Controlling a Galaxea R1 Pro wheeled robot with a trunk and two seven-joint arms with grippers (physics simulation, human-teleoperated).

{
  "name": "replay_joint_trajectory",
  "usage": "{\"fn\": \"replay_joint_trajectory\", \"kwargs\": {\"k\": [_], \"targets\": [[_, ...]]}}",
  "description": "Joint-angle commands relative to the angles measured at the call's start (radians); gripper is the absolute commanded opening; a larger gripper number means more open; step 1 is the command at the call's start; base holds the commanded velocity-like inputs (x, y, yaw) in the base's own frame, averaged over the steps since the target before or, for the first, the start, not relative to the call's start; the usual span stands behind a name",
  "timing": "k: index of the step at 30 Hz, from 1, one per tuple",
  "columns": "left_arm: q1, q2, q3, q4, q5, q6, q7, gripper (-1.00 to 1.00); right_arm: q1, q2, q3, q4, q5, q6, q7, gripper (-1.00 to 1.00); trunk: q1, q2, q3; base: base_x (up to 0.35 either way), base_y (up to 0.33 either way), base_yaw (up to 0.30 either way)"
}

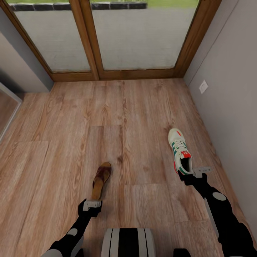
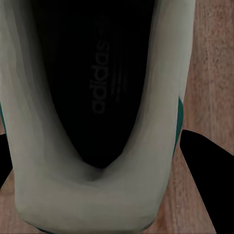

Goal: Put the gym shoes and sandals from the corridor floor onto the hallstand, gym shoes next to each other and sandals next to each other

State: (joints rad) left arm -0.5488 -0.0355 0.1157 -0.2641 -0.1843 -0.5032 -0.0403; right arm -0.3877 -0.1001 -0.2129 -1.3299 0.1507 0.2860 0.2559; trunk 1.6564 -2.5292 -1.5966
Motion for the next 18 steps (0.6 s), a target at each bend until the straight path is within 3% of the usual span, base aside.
{"fn": "replay_joint_trajectory", "kwargs": {"k": [1, 18], "targets": [[0.0, -0.001, 0.009, 0.0, -0.007, -0.004, -0.004, 1.0, 0.0, 0.0, -0.002, -0.002, 0.01, 0.004, 0.008, -1.0, 0.0, 0.0, -0.001, 0.128, 0.0, 0.0], [0.0, -0.001, 0.007, 0.0, -0.007, -0.004, -0.004, 1.0, 0.0, 0.0, -0.002, -0.002, 0.01, 0.004, 0.008, -1.0, 0.0, 0.0, -0.001, 0.036, 0.0, 0.0]]}}
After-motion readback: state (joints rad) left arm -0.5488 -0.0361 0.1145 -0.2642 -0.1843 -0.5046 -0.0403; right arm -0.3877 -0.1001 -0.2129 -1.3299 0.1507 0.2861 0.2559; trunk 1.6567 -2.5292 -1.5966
